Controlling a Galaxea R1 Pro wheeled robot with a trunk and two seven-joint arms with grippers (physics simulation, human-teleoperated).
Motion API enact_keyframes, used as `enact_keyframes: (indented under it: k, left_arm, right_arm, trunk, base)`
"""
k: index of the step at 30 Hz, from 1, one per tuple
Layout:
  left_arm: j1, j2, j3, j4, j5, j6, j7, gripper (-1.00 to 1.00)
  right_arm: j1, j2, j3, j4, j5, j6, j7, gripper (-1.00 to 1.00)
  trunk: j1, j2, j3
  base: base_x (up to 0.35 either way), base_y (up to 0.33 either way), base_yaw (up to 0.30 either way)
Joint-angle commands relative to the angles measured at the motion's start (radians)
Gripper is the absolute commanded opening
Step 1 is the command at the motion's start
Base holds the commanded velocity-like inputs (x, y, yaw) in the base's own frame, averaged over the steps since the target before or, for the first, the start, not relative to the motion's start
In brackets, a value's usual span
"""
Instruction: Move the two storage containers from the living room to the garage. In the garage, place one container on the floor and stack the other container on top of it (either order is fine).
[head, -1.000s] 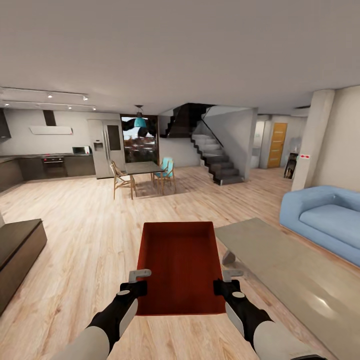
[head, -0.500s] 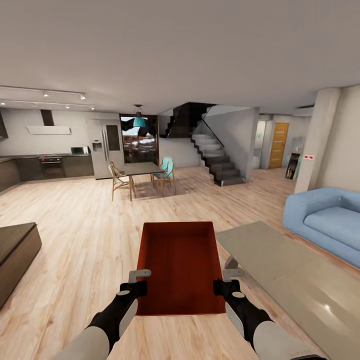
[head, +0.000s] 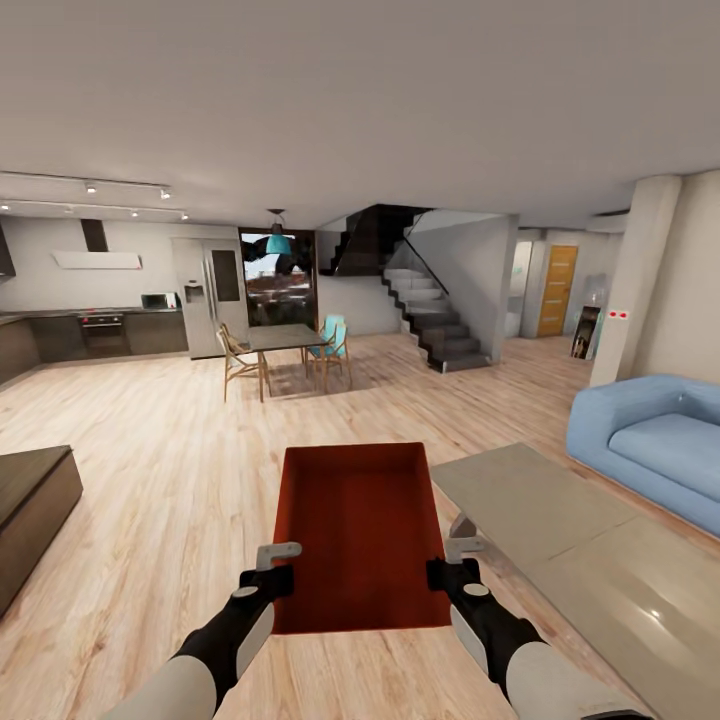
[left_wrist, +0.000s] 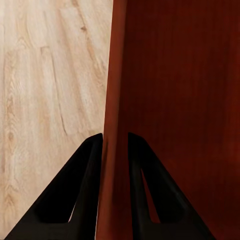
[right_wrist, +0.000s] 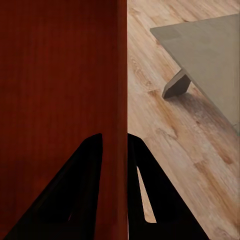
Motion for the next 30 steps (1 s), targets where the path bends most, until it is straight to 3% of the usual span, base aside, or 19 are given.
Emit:
enact_keyframes:
  k: [1,12,27,28,30]
  left_arm:
    - [0.000,-0.005,-0.001,-0.008,0.004,0.004,0.011,-1.00]
    - [0.000,0.002,-0.026,-0.001,0.037,-0.001,0.011,-1.00]
    - [0.000,0.012,-0.054,-0.003,0.068,-0.001,0.011,-1.00]
    - [0.000,-0.004,0.066,-0.046,-0.033,-0.001,0.011,-1.00]
    - [0.000,-0.004,0.066,-0.046,-0.033,-0.001,0.011,-1.00]
  right_arm:
    - [0.000,0.006,0.014,0.004,-0.005,-0.001,-0.009,-1.00]
    - [0.000,0.010,-0.002,0.004,0.017,0.002,-0.009,-1.00]
    - [0.000,0.014,-0.031,0.004,0.047,0.002,-0.010,-1.00]
    - [0.000,0.014,0.020,0.004,-0.046,0.002,-0.010,-1.00]
    - [0.000,0.014,0.020,0.004,-0.045,0.002,-0.010,-1.00]
  trunk:
    - [0.000,-0.001,0.000]
    - [0.000,-0.001,0.000]
    - [0.000,-0.001,0.000]
    - [0.000,-0.001,0.000]
    - [0.000,-0.001,0.000]
  base:
    - [0.000,0.000,0.000]
    - [0.000,0.000,0.025]
    - [0.000,0.000,0.250]
    - [0.000,0.000,0.269]
    - [0.000,0.000,0.269]
